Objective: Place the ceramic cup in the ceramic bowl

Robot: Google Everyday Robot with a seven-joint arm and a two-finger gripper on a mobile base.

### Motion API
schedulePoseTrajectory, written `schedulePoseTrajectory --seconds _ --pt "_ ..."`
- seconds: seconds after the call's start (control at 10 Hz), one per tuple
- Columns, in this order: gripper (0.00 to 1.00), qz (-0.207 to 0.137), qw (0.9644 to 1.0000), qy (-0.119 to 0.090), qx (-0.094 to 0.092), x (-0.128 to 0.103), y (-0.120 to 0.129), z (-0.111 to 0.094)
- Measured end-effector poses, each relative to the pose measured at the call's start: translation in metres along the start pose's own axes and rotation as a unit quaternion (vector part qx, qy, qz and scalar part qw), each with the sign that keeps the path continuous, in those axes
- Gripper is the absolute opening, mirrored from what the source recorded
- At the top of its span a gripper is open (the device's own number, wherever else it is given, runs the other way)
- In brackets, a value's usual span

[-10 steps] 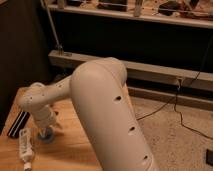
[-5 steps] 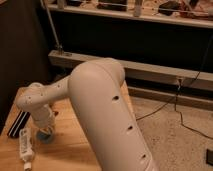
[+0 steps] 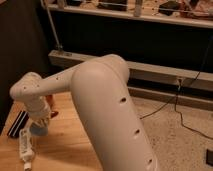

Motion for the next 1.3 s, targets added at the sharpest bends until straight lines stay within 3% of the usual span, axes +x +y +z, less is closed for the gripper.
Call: schedulePoseTrajectory --seconds 0.4,0.6,1.0,1.3 --pt "0.05 -0.001 0.9983 -0.055 -0.021 -0.035 0.013 -0.095" --pt "0.05 0.003 0.9969 -0.072 -0.030 -0.058 0.022 -0.126" --pt "0.05 0.012 0.9944 -0.093 -0.048 -0.109 0.040 -0.162" --pt "0.05 0.061 0.9918 -0.099 -0.055 -0.148 0.021 -0.167"
